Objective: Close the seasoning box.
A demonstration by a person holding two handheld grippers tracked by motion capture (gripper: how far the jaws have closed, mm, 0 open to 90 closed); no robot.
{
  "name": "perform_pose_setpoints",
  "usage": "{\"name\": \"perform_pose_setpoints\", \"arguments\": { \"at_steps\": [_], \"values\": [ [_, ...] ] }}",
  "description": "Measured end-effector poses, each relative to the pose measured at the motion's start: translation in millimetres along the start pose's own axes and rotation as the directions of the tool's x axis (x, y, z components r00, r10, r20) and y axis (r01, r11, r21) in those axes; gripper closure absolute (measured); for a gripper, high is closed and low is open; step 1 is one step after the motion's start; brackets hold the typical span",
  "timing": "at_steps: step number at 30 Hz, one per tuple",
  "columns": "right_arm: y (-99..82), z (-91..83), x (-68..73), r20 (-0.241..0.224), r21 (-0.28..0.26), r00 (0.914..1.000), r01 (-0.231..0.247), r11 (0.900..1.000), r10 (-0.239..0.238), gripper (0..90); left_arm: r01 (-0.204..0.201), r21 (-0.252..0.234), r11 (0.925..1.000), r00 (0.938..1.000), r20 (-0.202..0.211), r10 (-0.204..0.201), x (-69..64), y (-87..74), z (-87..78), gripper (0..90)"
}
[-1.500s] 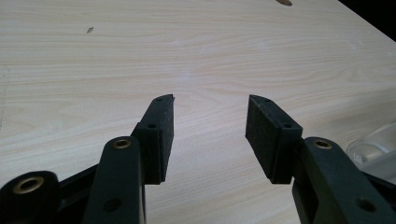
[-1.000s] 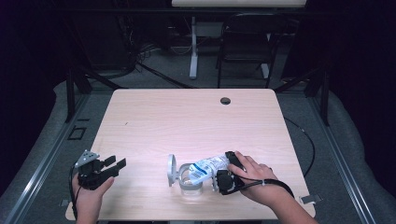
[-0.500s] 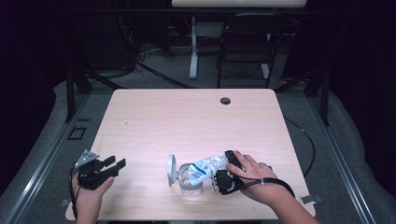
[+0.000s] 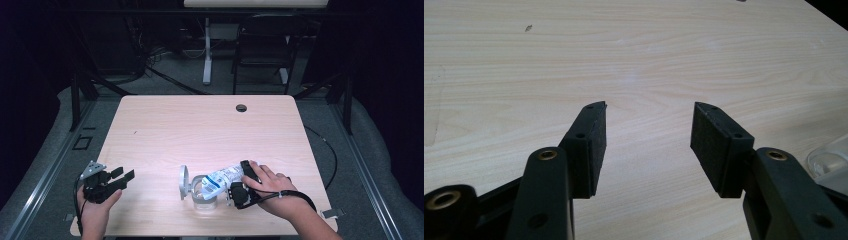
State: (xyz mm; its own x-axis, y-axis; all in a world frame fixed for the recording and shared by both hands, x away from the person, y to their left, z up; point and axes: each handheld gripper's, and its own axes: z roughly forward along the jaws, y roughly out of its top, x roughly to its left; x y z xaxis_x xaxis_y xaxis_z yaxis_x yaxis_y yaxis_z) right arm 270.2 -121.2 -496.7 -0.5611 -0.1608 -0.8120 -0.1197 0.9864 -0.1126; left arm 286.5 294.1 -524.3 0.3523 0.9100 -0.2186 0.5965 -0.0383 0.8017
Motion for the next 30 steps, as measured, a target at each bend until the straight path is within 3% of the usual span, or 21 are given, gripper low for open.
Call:
{"name": "perform_pose_setpoints", "arguments": {
  "at_steps": [30],
  "values": [
    [2.9, -1.1, -2.8, 0.025, 0.013, 0.998, 0.057, 0.9983, -0.058, 42.4, 0.0, -0.001, 1.0, 1.0, -0.002, 0.0, -0.3, 0.1, 0.1, 48.9]
  ]
}}
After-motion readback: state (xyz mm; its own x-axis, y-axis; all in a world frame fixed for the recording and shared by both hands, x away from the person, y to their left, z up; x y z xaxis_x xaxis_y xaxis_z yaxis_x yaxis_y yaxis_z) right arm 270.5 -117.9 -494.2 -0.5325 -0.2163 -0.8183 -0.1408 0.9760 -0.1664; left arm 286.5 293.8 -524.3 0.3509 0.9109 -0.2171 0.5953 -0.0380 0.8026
